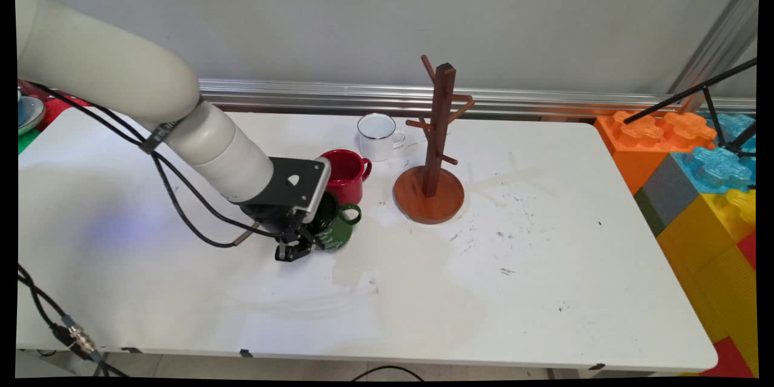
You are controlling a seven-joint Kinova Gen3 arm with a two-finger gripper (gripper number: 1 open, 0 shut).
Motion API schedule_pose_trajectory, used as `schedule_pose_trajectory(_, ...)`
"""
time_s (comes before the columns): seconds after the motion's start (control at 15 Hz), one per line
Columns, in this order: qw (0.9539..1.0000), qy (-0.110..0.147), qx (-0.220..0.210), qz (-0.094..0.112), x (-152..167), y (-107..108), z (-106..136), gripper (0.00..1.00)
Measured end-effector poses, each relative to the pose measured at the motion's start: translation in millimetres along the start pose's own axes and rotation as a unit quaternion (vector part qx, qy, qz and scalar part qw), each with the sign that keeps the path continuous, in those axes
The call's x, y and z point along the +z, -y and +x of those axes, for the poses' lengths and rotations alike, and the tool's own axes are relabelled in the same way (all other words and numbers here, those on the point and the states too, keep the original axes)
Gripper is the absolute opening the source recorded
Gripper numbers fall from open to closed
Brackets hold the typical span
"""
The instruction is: Place the picked object on the table
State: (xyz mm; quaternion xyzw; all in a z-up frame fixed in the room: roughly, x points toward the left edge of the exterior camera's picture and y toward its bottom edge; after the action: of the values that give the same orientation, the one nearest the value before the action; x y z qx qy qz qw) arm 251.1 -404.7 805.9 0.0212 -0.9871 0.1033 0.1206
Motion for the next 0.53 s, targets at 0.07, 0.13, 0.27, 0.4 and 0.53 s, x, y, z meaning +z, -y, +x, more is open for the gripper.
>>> schedule_pose_trajectory(0.07,1.0,0.001,0.001,0.0,2,0,1,0.0)
schedule_pose_trajectory(0.13,1.0,0.002,0.002,0.0,4,1,2,0.0)
schedule_pose_trajectory(0.27,1.0,0.004,0.004,0.0,8,1,4,0.0)
schedule_pose_trajectory(0.4,1.0,0.005,0.006,0.0,13,2,6,1.0)
schedule_pose_trajectory(0.53,1.0,0.001,0.008,-0.001,16,2,8,1.0)
